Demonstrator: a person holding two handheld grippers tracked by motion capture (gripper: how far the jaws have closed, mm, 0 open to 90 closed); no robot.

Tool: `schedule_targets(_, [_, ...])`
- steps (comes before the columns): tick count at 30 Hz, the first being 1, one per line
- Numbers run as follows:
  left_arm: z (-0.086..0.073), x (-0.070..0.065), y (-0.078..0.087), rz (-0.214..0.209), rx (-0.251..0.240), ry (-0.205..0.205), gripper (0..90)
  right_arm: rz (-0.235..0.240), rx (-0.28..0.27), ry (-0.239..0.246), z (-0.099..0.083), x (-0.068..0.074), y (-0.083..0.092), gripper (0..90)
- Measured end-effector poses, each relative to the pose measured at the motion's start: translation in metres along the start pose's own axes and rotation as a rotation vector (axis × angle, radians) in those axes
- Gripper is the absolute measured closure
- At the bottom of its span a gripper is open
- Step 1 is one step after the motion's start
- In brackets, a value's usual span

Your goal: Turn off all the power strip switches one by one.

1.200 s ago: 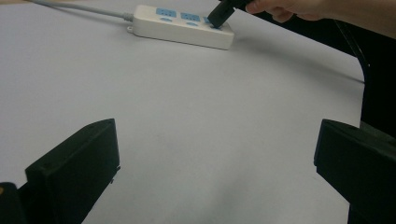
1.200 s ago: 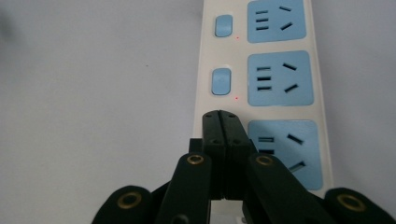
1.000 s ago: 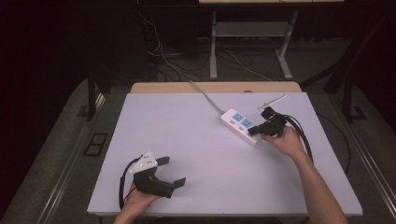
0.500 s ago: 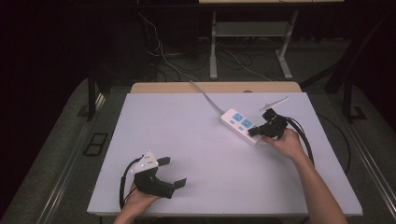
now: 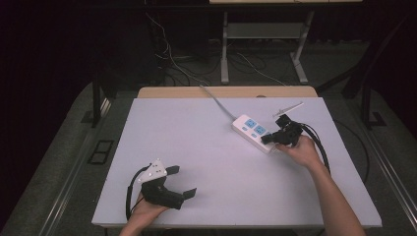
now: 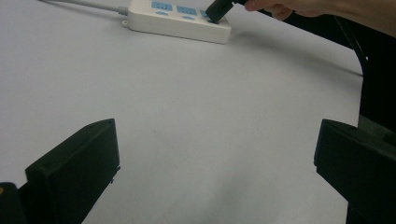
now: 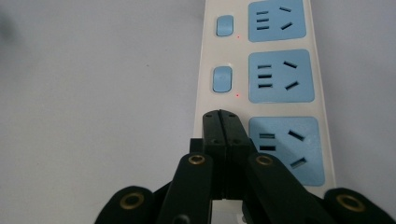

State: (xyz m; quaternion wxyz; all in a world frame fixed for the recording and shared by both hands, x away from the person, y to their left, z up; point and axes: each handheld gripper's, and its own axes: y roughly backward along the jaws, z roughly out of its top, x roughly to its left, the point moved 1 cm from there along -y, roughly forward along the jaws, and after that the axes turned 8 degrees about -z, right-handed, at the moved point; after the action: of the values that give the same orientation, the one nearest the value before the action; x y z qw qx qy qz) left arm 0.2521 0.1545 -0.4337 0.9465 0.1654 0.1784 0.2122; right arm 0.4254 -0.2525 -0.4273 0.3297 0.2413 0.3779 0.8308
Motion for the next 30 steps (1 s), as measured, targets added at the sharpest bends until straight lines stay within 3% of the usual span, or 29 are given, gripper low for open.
schedule_targets(9, [0.000, 0.001, 0.000, 0.001, -0.002, 0.003, 0.0, -0.005, 0.015, 0.001, 0.002, 0.001, 0.000, 90.0])
schedule_targets(12, [0.000, 0.001, 0.001, 0.001, -0.003, 0.003, 0.0, 0.007, -0.003, -0.012, 0.004, 0.000, 0.004, 90.0])
schedule_targets(16, [0.000, 0.002, 0.000, 0.001, -0.001, 0.004, 0.0, -0.013, 0.030, 0.008, 0.006, 0.001, 0.005, 90.0])
schedule_targets(30, [0.000, 0.002, 0.001, 0.000, -0.001, 0.005, 0.0, -0.003, -0.021, 0.007, 0.023, -0.002, 0.018, 90.0])
